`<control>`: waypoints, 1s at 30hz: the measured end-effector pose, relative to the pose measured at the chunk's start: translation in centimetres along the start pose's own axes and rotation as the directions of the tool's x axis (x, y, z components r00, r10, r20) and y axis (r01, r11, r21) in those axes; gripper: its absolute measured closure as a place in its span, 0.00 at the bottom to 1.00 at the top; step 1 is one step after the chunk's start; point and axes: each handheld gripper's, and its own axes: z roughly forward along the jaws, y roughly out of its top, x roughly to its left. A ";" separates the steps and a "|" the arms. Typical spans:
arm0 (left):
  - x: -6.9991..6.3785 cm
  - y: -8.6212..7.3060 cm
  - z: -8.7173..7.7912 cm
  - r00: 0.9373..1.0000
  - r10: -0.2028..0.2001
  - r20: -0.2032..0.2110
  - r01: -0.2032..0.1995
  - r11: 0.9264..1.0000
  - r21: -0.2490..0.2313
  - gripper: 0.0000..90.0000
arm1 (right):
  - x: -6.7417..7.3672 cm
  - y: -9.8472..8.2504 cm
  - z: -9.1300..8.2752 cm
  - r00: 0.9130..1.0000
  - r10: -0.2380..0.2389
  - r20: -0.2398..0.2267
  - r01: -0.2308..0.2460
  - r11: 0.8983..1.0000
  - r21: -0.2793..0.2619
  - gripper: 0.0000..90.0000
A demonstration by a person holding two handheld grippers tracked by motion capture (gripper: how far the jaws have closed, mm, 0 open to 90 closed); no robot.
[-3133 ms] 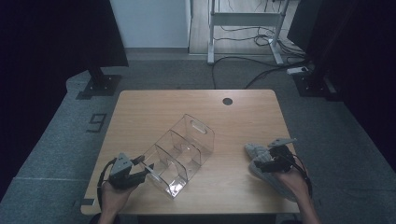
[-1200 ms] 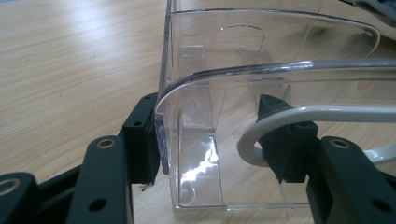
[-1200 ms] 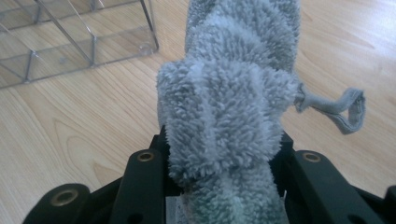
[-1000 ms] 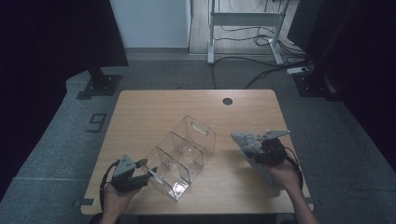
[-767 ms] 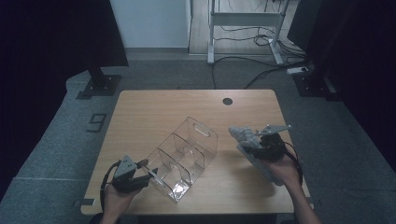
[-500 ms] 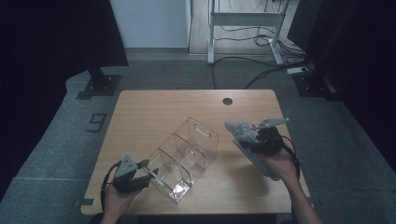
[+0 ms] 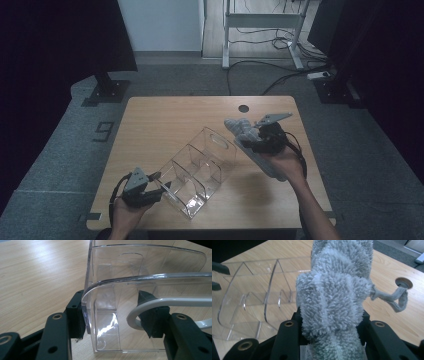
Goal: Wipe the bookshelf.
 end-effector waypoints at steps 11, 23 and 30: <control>0.0 0.0 0.0 1.000 -0.002 0.000 0.002 1.000 -0.001 0.49 | 1.4 3.6 3.0 0.999 -0.046 0.001 0.046 0.999 0.024 0.67; 0.0 0.0 0.1 1.000 -0.002 -0.002 0.002 1.000 0.002 0.49 | 2.2 6.2 6.5 0.998 -0.059 -0.012 0.059 0.997 0.045 0.67; -0.1 0.1 0.1 1.000 -0.002 -0.004 0.002 1.000 0.003 0.49 | 2.7 7.3 8.8 0.998 -0.069 -0.002 0.069 0.995 0.070 0.67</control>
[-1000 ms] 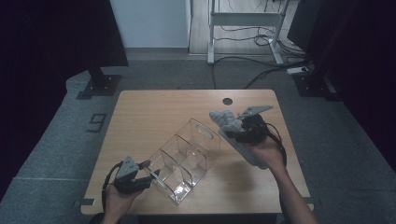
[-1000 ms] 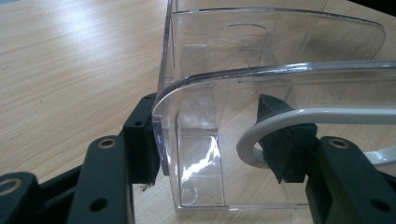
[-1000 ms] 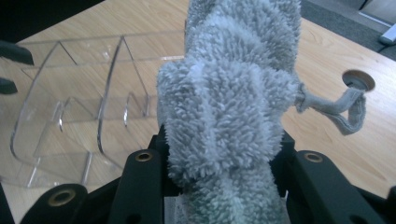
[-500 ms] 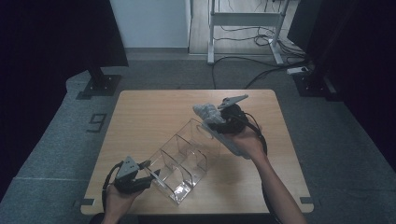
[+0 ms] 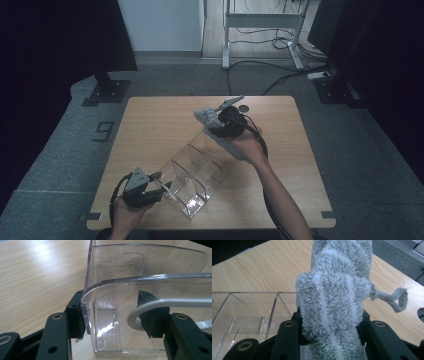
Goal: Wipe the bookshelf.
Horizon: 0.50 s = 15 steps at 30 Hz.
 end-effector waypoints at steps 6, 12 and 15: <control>0.0 0.0 0.0 1.000 0.000 -0.001 0.000 1.000 0.001 0.49 | 0.3 0.8 1.5 1.000 -0.001 0.012 0.001 1.000 0.021 0.67; -0.1 0.1 0.1 1.000 0.000 -0.009 0.000 1.000 0.006 0.49 | 0.2 1.1 2.9 0.999 -0.008 0.038 0.006 0.998 0.068 0.67; -0.2 0.1 0.1 1.000 -0.001 -0.014 0.002 1.000 0.010 0.50 | 0.3 1.1 3.2 0.999 -0.017 0.051 0.012 0.996 0.085 0.68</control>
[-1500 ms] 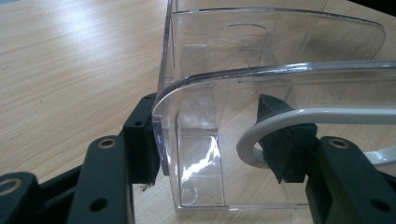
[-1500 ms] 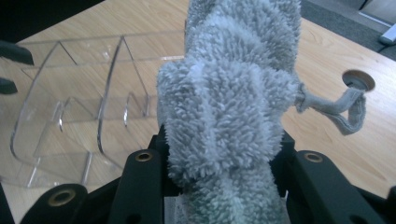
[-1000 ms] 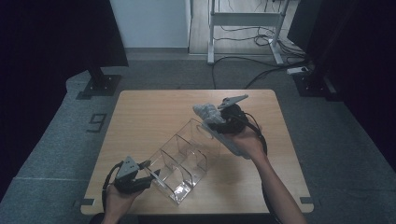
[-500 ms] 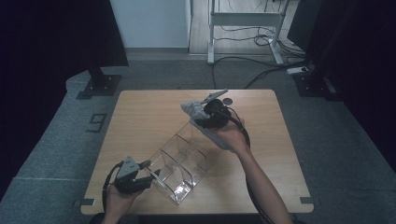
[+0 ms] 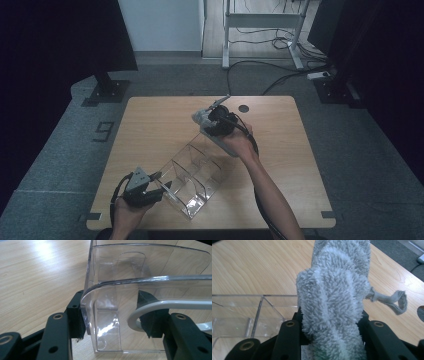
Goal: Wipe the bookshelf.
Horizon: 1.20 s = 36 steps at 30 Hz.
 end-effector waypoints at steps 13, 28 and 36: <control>0.0 0.0 0.1 1.000 -0.005 -0.005 0.005 1.000 0.004 0.51 | 0.2 -0.6 -0.6 0.999 -0.030 0.013 0.030 1.000 0.002 0.66; -0.1 0.0 0.1 1.000 -0.005 -0.005 0.005 1.000 0.006 0.53 | 0.8 -2.9 -2.9 0.998 -0.052 0.026 0.052 0.999 0.002 0.63; -0.2 0.1 0.1 1.000 -0.011 -0.012 0.011 1.000 0.007 0.53 | 0.5 -4.9 -4.3 0.999 -0.034 0.005 0.034 0.999 -0.019 0.63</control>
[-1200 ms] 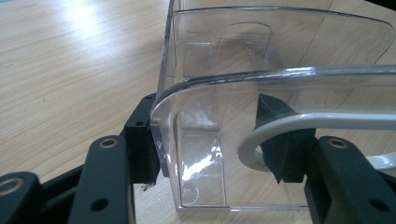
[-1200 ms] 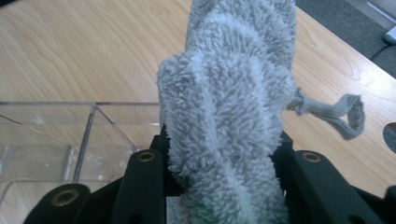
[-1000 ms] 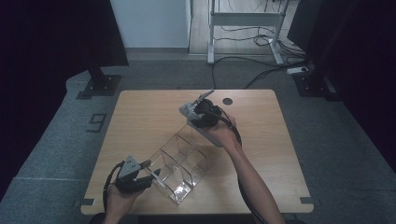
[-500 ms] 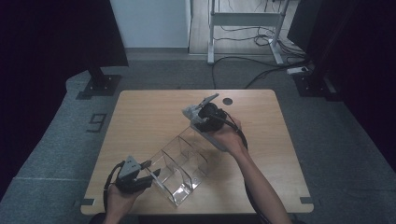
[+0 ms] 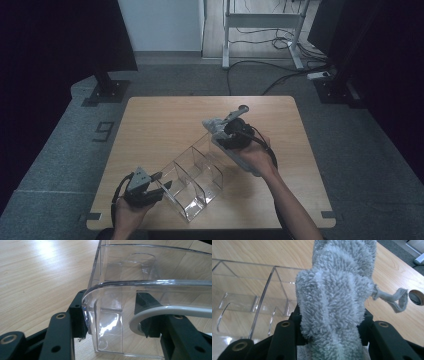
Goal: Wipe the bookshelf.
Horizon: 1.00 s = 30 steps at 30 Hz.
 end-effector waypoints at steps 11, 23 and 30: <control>-0.1 0.0 0.1 1.000 -0.013 -0.012 0.013 1.000 0.002 0.53 | -0.3 -2.5 -1.4 1.000 0.017 -0.021 -0.017 1.000 -0.025 0.63; -0.2 0.0 0.1 0.999 -0.030 -0.024 0.030 1.000 -0.001 0.53 | -0.4 -4.8 -2.1 0.999 0.042 -0.029 -0.043 0.998 -0.045 0.63; -0.2 0.0 0.1 0.999 -0.032 -0.024 0.032 0.999 0.000 0.53 | -0.5 -6.1 -2.5 0.998 0.049 -0.035 -0.051 0.997 -0.052 0.63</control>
